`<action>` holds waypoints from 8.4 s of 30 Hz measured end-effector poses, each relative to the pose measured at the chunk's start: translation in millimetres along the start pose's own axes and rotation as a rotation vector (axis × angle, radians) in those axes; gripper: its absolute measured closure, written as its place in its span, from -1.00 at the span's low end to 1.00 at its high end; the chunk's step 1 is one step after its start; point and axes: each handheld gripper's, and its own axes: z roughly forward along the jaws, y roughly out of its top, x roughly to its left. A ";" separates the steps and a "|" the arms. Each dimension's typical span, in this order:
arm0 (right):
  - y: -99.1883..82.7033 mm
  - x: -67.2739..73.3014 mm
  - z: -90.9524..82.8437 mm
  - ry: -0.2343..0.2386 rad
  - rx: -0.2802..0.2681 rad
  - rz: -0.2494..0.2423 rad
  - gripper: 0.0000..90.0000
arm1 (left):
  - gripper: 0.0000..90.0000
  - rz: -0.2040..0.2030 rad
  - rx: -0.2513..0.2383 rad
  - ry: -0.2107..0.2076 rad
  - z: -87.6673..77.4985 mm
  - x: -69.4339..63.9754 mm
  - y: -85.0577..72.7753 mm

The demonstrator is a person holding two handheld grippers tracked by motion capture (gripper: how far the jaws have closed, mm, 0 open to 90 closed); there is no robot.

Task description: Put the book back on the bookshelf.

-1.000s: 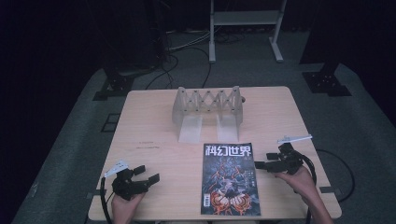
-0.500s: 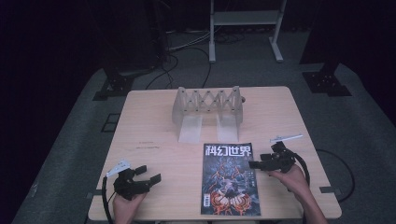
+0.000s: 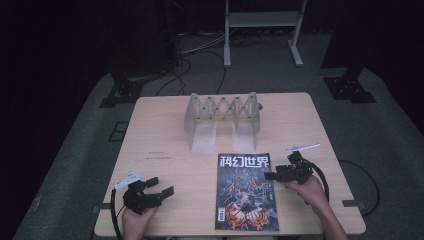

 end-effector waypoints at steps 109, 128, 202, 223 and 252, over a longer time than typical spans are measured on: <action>-6.1 -5.0 7.3 -0.026 -0.008 0.094 0.18 | -0.83 0.008 0.285 -0.203 132.8 -112.0 0.9; -18.9 -22.4 7.7 0.088 -0.050 0.227 0.31 | -0.87 -0.008 0.287 -0.202 132.4 -113.3 0.8; -12.7 -12.1 3.9 0.079 0.004 0.089 0.67 | -0.96 -0.030 0.299 -0.179 133.4 -118.8 1.6; -17.9 -15.7 -1.4 0.180 -0.014 0.148 0.67 | -0.96 -0.038 0.299 -0.171 133.7 -119.8 1.7; -17.3 -10.5 8.5 0.010 -0.052 0.056 0.88 | -0.95 -0.020 0.300 -0.165 133.9 -119.9 2.1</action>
